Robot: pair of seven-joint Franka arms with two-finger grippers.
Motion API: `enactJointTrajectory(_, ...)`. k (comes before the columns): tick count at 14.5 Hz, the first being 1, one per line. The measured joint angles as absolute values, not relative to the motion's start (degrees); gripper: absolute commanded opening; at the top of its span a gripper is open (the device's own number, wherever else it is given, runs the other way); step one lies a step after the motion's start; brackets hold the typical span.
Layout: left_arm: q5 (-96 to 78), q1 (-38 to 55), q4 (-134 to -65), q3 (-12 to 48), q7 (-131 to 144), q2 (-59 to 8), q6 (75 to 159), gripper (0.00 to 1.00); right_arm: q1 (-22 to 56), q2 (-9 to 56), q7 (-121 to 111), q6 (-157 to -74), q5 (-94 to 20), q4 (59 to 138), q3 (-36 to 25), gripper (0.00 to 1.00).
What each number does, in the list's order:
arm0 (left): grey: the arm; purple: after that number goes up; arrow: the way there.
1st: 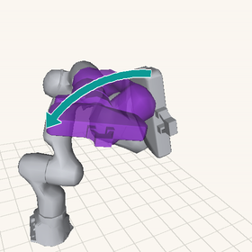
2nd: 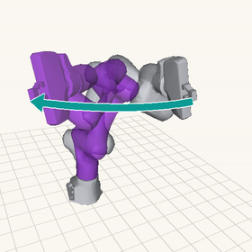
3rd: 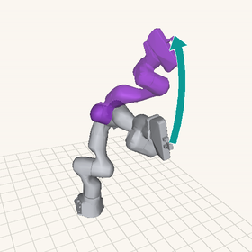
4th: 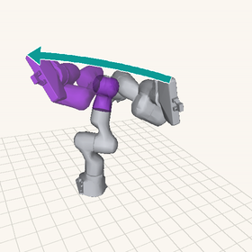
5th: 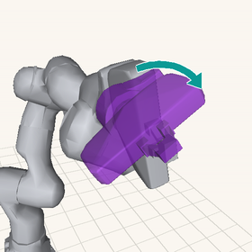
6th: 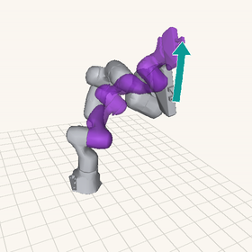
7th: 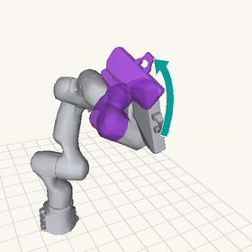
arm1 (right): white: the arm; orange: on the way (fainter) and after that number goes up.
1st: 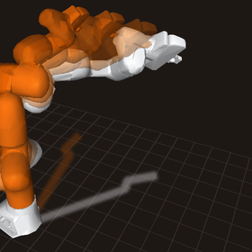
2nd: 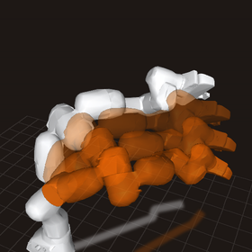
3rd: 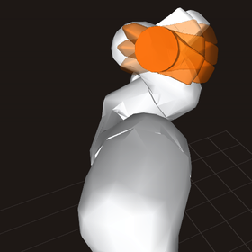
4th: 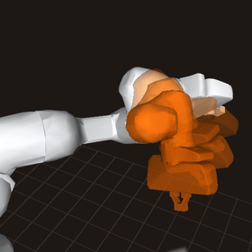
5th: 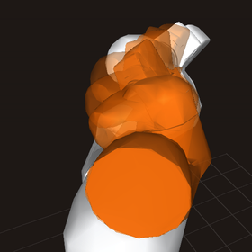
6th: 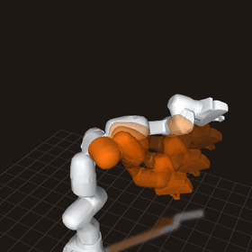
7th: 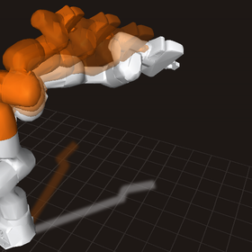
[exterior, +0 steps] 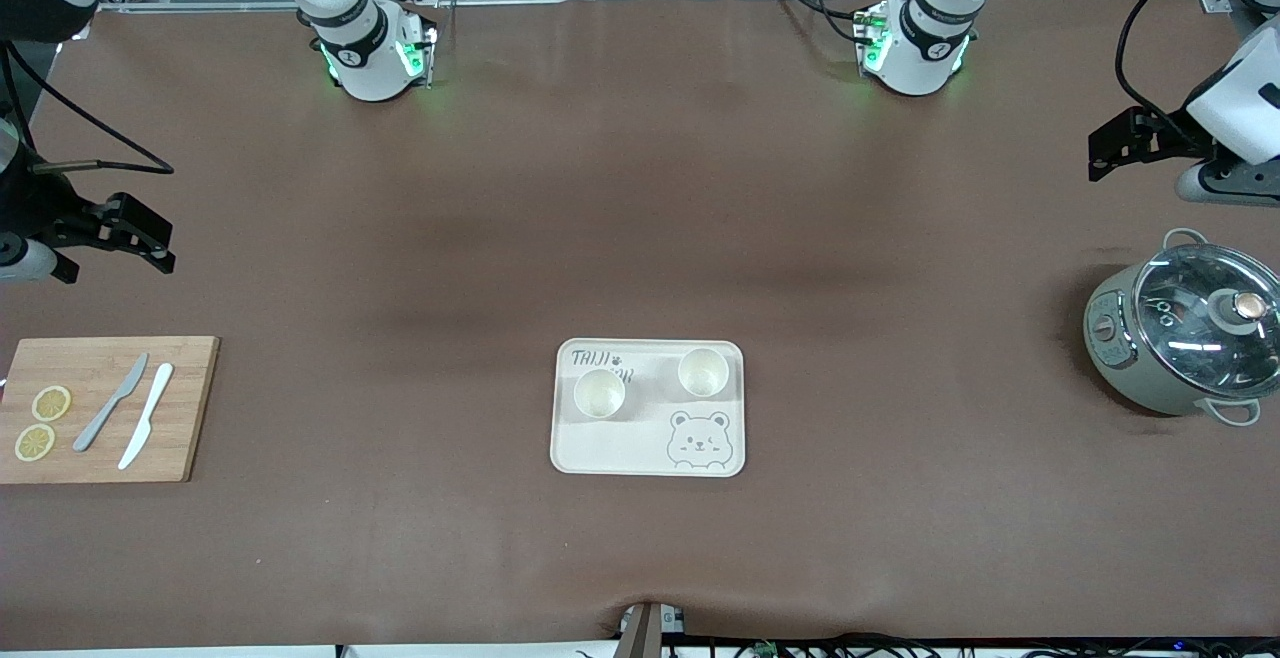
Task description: Place white IKEA cup upright on tray with both arms
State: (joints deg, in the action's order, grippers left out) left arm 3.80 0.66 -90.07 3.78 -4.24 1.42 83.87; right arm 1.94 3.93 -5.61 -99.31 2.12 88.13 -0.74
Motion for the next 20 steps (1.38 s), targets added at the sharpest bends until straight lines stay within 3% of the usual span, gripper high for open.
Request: enactJointTrajectory(20,3.8,2.2,-89.5,5.3,-4.2,-0.3,87.9,1.0,2.8,4.4,-6.0,-101.1,2.1,88.0,-0.2,1.0)
